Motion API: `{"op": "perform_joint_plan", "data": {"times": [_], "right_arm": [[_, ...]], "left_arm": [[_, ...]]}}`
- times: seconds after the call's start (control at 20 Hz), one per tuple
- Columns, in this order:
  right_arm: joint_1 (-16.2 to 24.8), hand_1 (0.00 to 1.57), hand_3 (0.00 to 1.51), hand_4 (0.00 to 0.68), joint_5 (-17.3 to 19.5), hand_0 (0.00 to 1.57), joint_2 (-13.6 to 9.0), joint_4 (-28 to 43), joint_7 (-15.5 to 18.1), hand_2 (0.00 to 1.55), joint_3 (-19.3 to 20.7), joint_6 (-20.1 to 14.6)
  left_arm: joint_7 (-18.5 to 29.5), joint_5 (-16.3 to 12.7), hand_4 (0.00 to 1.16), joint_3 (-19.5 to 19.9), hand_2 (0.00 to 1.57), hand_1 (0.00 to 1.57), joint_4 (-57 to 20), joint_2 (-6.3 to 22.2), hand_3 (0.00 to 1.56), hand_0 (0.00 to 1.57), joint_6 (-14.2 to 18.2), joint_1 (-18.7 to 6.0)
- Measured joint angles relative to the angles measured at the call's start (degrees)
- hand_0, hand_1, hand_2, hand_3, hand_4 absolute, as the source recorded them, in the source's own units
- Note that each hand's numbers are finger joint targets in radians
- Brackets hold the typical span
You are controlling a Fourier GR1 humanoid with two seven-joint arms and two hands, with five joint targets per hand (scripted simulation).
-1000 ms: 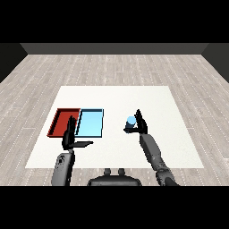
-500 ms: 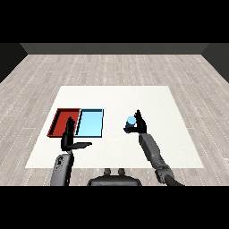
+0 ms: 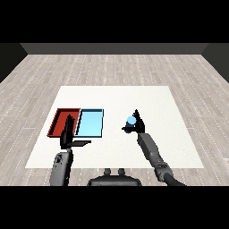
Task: Pick the blue can and put it in the blue box
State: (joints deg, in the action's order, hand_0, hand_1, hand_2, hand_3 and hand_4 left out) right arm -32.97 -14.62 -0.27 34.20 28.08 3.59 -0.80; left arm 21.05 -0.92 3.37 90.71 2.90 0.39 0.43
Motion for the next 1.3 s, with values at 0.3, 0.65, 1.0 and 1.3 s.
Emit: {"op": "perform_joint_plan", "data": {"times": [0.3, 0.65, 1.0, 1.3], "right_arm": [[-2.5, 1.07, 1.18, 0.000, -1.2, 1.07, 0.0, -4.9, 3.0, 1.23, 0.2, -2.2], [-4.2, 1.46, 1.44, 0.543, -1.3, 1.46, 0.1, -6.1, -0.5, 1.46, -1.8, -10.2], [-5.0, 1.46, 1.35, 0.453, -1.9, 1.46, -0.3, -5.0, 0.0, 1.47, -4.1, -11.5], [-3.9, 1.46, 1.37, 0.509, 1.3, 1.46, -0.3, 0.8, 0.7, 1.48, -7.0, -14.7]], "left_arm": [[2.5, 0.7, 0.00, -0.5, 0.00, 0.00, -1.9, -0.7, 0.00, 0.00, 0.2, 0.8], [1.3, -0.4, 0.00, -0.3, 0.00, 0.00, -0.4, -0.3, 0.00, 0.00, -0.6, 0.7], [2.3, 0.8, 0.00, -1.0, 0.00, 0.00, -0.9, -0.6, 0.00, 0.00, -0.2, 1.3], [1.8, 1.4, 0.00, -2.3, 0.00, 0.00, 0.6, -1.1, 0.00, 0.00, -0.2, 2.5]]}}
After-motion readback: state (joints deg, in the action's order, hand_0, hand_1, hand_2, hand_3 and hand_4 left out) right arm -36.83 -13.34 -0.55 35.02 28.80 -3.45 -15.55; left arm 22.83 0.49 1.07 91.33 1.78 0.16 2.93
